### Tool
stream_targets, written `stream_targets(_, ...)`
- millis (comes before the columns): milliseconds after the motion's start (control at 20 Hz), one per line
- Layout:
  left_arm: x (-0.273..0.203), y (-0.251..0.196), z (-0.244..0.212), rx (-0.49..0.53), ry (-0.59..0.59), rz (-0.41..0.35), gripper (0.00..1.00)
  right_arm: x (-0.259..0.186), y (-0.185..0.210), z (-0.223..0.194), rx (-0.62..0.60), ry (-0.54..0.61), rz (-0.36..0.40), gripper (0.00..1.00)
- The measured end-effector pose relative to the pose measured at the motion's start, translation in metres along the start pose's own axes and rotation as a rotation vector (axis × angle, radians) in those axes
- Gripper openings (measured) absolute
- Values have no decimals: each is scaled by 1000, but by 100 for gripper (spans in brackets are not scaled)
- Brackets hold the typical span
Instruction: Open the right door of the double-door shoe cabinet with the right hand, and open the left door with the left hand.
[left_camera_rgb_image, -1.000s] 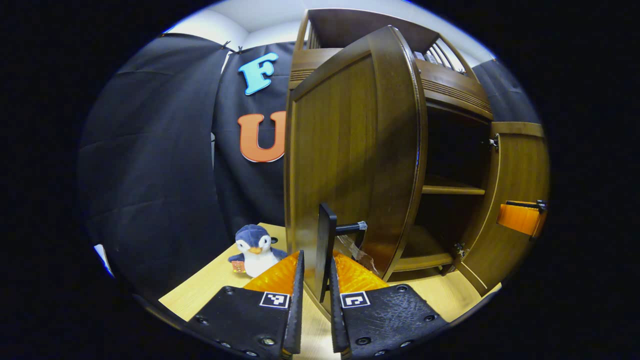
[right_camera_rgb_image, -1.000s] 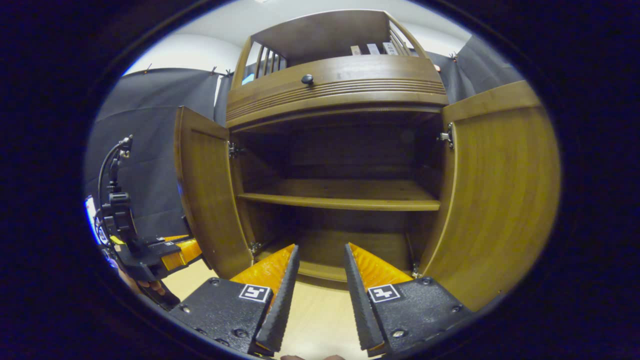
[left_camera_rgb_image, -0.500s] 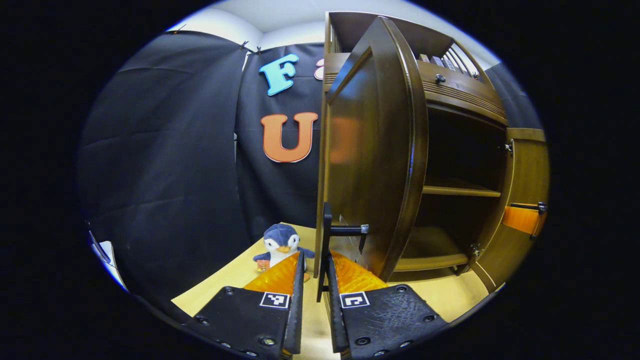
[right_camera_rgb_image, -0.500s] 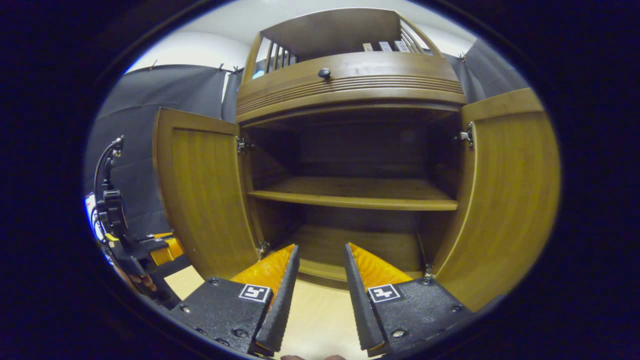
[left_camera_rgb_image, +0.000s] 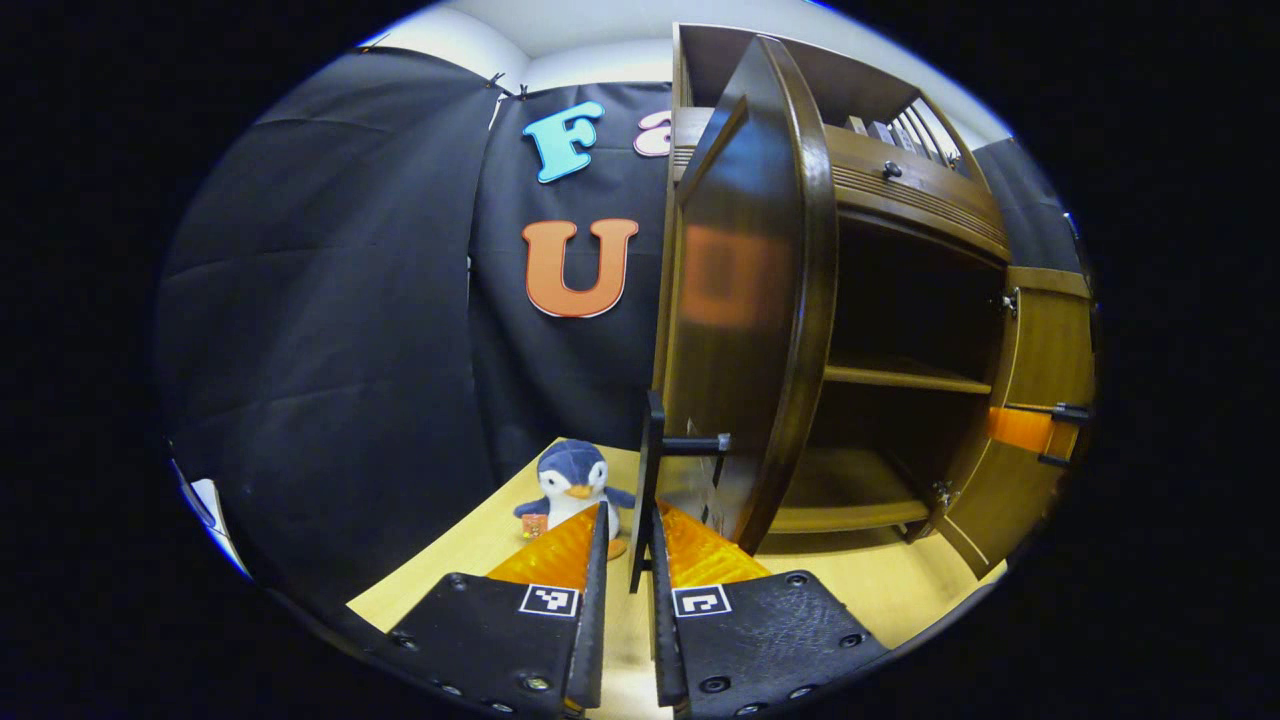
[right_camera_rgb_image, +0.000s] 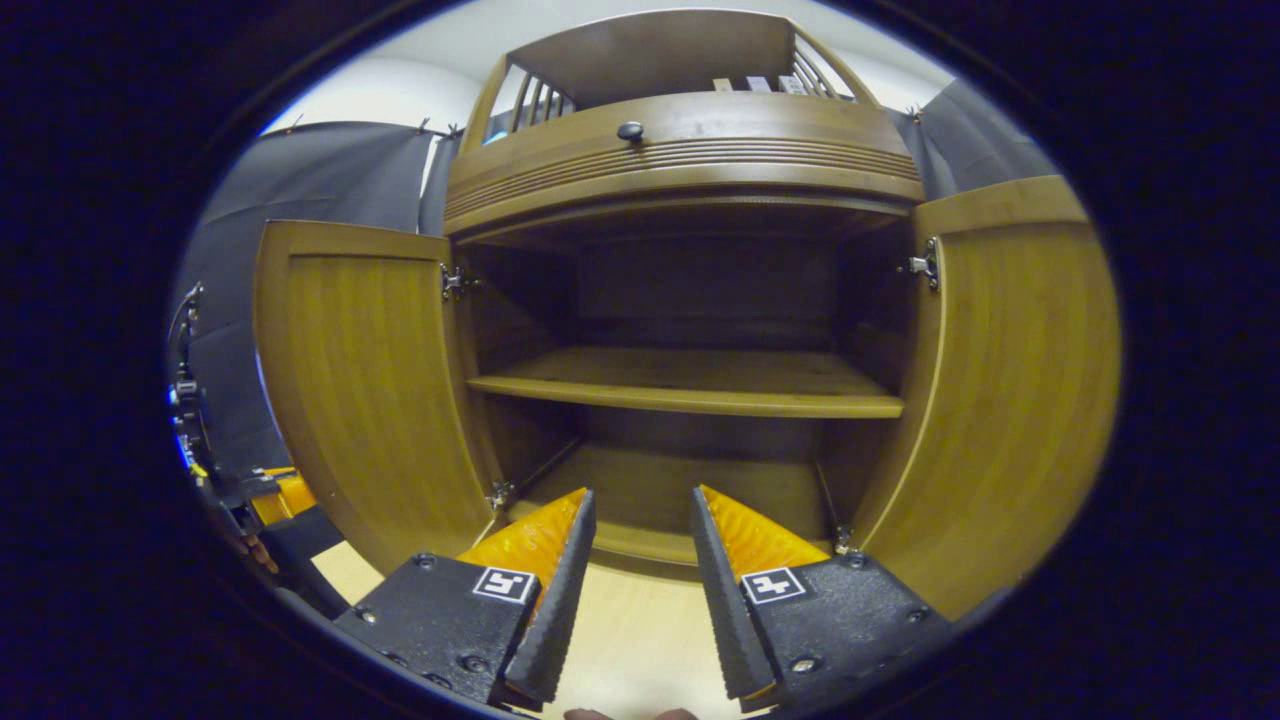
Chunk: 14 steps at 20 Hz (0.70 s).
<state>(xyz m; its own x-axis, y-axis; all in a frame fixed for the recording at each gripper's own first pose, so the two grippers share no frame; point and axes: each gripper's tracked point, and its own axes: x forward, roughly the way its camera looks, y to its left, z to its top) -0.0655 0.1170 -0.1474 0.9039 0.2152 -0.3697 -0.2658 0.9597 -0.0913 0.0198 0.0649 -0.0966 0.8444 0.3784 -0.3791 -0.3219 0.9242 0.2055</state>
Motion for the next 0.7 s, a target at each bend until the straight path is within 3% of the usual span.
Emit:
stream_targets(50, -3, 8, -4, -2, 11, 15, 19, 0, -2, -1, 2, 2, -8, 64)
stream_targets(100, -4, 14, -3, -15, 9, 21, 16, 2, -4, -1, 3, 5, -14, 64)
stream_targets(450, -27, 62, -24, -37, 49, 150, 17, 1, -17, -1, -3, 3, -47, 64)
stream_targets(700, -45, 62, 5, 13, -16, 216, 17, -9, -28, 5, -11, -28, -64, 64)
